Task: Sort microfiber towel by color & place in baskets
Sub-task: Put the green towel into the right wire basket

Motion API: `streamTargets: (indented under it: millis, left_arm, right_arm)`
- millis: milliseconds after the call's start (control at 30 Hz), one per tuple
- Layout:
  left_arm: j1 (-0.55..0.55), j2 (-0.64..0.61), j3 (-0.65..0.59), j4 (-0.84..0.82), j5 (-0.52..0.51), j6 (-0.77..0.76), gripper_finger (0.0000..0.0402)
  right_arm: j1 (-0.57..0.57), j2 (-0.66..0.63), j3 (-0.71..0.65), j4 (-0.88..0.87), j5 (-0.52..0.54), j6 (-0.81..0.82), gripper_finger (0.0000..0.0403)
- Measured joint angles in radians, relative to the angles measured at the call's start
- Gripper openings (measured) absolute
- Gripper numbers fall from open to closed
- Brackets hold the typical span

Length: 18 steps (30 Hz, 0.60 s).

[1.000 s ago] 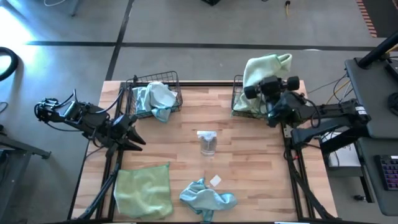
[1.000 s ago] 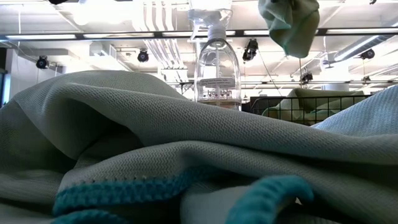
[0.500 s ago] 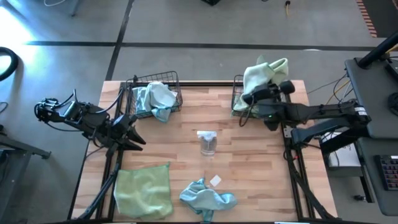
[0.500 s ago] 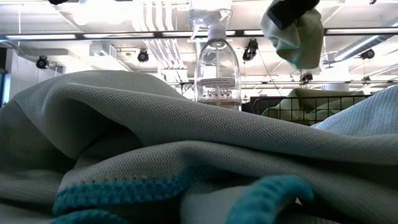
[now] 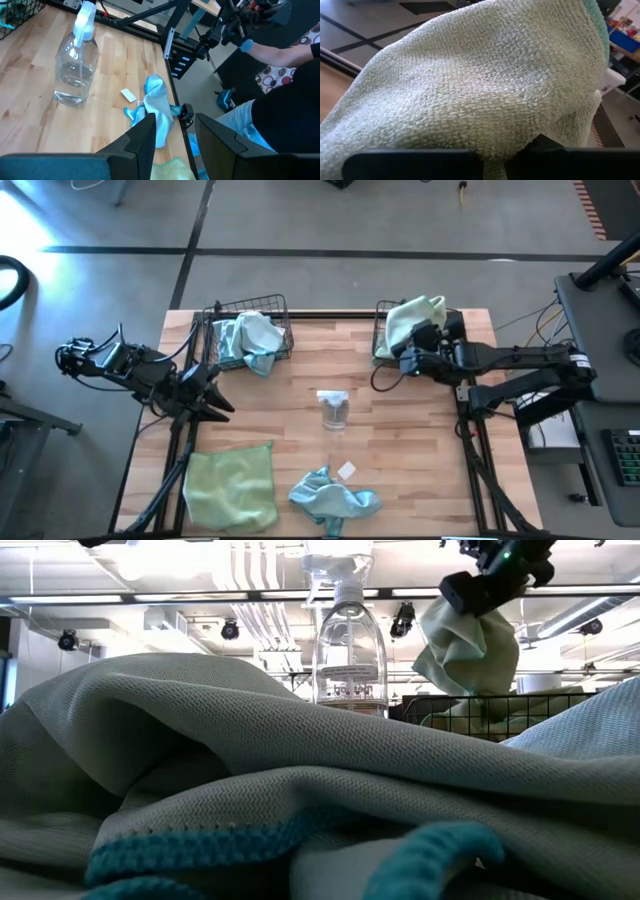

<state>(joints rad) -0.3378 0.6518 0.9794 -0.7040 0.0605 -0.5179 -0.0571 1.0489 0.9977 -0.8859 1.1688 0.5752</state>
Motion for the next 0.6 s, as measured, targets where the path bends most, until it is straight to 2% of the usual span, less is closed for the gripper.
streamTargets:
  millis: [200,600]
  left_arm:
    - [0.0,0.0,0.0,0.0,0.0,-0.015,0.0122]
    - [0.0,0.0,0.0,0.0,0.0,-0.016,0.0122]
  right_arm:
    - [-0.021,0.0,0.0,-0.001,-0.046,0.001,0.0041]
    - [-0.046,0.0,0.0,-0.001,-0.072,0.003,0.0117]
